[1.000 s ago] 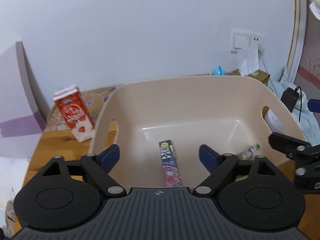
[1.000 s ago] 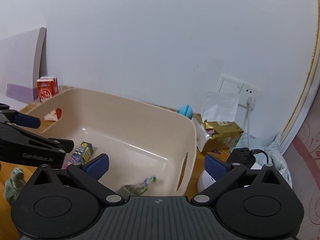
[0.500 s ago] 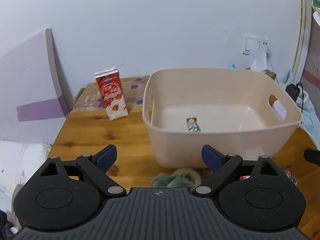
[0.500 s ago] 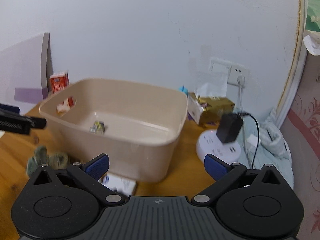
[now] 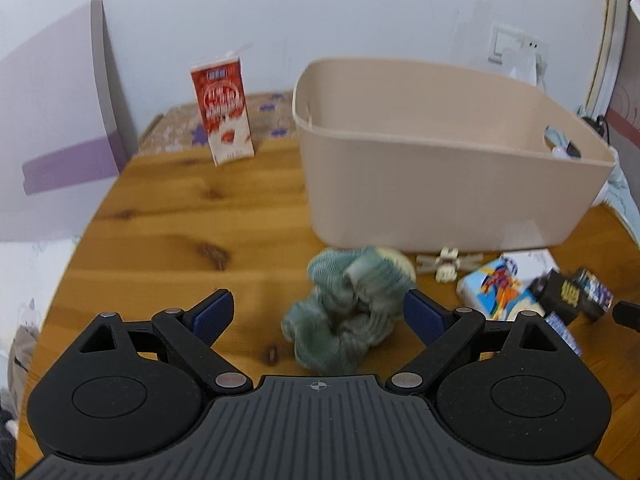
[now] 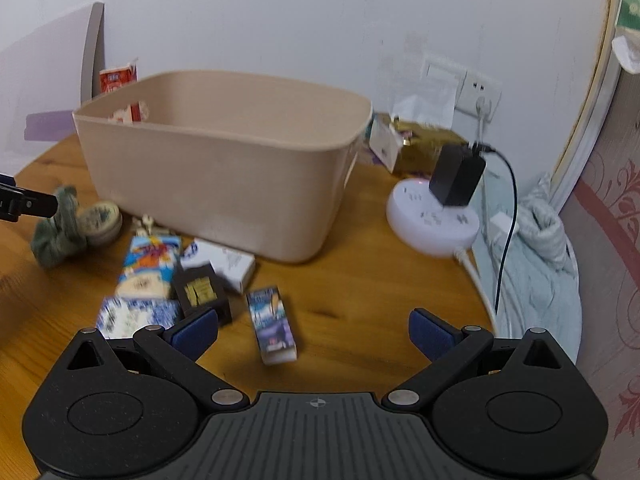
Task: Organize objects
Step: 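Grasp the green plaid scrunchie with the left tool while the right tool grasps the small character box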
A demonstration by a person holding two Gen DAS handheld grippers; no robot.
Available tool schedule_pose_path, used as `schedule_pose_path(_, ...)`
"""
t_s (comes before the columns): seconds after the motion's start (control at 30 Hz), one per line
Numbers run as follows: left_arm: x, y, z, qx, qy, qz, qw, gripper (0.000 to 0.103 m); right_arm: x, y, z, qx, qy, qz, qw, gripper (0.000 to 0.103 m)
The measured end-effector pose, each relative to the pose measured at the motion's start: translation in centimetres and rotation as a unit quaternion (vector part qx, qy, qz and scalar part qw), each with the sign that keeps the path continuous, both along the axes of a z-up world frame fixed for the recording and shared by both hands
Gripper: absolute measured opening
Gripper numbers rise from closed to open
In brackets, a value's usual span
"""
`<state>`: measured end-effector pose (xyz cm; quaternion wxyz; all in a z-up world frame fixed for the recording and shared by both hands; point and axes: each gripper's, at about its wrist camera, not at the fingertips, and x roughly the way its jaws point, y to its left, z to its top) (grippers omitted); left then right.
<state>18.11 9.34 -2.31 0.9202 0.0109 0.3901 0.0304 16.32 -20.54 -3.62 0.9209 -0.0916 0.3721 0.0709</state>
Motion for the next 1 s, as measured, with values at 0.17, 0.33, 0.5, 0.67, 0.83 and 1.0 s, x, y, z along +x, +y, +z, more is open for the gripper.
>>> schedule_pose_path(0.17,0.5,0.1,-1.9,-0.008,0.021,0.002,0.9998,0.093,0.5,0.0,-2.0,-0.005,0.024,0.000,1.000,0.103)
schedule_pose_path(0.33,1.0,-0.4,-3.0,-0.002,0.026,-0.007,0.9996,0.088,1.1,0.4,-2.8,-0.007,0.026,0.007,1.000,0.103)
schedule_pose_path(0.5,1.6,-0.6,-3.3,-0.008,0.035,-0.015,0.9992,0.064,1.6,0.8,-3.3,-0.008,0.031,0.012,0.999,0.083)
schedule_pose_path(0.67,1.8,-0.5,-3.4,-0.012,0.043,-0.010,0.9989,0.044,1.6,1.0,-3.1,0.001,0.029,0.025,0.999,0.067)
schedule_pose_path(0.83,1.3,-0.8,-3.1,-0.006,0.044,-0.008,0.9990,0.027,0.8,2.3,-2.9,-0.017,0.027,0.058,0.998,0.025)
schedule_pose_path(1.0,0.1,-0.9,-2.3,-0.010,0.038,-0.011,0.9992,0.025,0.2,2.2,-2.7,-0.006,0.025,0.062,0.998,0.022)
